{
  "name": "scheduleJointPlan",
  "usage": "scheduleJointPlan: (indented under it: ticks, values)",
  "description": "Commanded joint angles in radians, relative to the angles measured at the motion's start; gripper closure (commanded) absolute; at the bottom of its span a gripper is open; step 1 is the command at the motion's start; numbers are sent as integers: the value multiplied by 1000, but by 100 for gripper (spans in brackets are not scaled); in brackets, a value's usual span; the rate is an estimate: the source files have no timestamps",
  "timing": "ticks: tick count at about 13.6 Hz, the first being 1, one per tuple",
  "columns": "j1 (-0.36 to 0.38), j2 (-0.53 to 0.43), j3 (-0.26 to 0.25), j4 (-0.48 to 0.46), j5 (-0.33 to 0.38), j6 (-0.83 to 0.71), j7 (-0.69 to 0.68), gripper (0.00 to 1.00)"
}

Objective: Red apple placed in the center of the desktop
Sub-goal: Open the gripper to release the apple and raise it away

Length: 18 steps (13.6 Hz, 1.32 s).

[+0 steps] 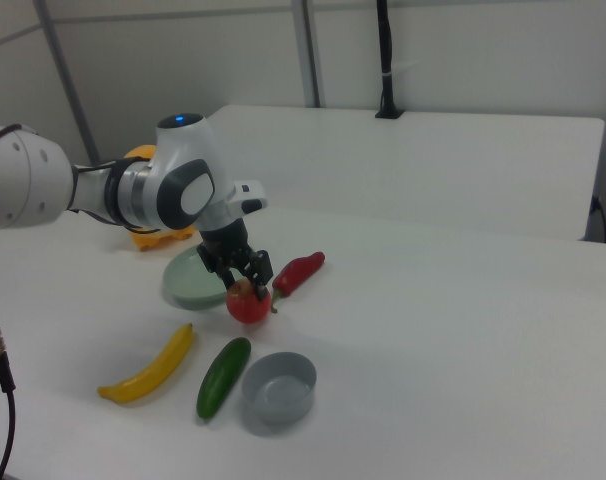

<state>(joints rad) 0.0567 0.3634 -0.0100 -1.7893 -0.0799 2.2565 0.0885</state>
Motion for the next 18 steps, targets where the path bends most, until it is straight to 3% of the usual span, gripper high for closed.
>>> scheduleJointPlan:
  ticks: [1, 2, 8, 18]
  values:
    - [-8, 19, 13, 11, 12, 31, 14, 8]
    - [-8, 17, 16, 13, 12, 28, 14, 0]
    - [-8, -11, 21, 28, 12, 6, 11, 0]
    - [18, -306, 19, 36, -6, -403, -1, 0]
